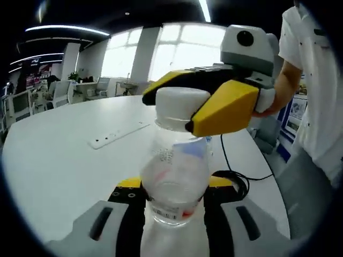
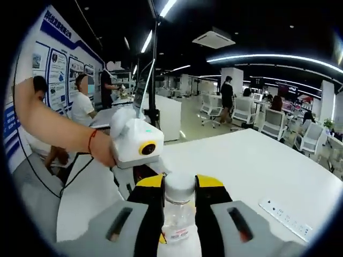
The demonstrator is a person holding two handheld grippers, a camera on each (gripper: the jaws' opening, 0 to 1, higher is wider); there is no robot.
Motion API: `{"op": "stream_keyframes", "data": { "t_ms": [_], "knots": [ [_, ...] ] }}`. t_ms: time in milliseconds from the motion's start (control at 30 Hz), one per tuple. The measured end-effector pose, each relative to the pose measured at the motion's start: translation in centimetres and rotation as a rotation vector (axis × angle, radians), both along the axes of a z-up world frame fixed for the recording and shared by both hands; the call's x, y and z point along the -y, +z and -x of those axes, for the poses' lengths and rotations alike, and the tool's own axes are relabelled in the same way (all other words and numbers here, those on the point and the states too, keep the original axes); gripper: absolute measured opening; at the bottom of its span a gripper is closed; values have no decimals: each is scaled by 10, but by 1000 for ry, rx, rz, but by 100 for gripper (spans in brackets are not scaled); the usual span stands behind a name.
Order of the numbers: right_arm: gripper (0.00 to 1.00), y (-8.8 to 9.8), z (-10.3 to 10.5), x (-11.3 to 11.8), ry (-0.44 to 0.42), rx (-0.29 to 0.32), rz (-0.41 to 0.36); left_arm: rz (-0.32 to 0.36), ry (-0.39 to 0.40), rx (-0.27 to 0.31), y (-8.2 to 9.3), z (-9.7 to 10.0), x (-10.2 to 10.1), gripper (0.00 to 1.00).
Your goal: Arrange the tabletop items into an orderly group along one side of the table until the central work area is clear of visible clutter.
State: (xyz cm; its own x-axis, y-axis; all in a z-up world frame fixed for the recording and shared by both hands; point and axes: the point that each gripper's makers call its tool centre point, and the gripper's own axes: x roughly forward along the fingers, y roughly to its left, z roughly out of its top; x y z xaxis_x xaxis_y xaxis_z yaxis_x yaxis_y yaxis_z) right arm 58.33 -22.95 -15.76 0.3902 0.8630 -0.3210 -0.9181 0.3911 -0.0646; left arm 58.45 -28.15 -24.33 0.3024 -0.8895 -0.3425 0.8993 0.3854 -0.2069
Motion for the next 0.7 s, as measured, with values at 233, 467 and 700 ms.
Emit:
{"op": "stream_keyframes", "data": {
  "t_ms": [233,467,700],
  "knots": [
    [19,-1,2,12,-25,39,26,-12,-29,18,-1,3,9,42],
    [19,-5,1,23,-55,39,42,-27,-60,30,-4,3,18,42],
    [19,-8,2,26,-58,51,59,-40,-68,37,-7,3,19,42]
  ]
}}
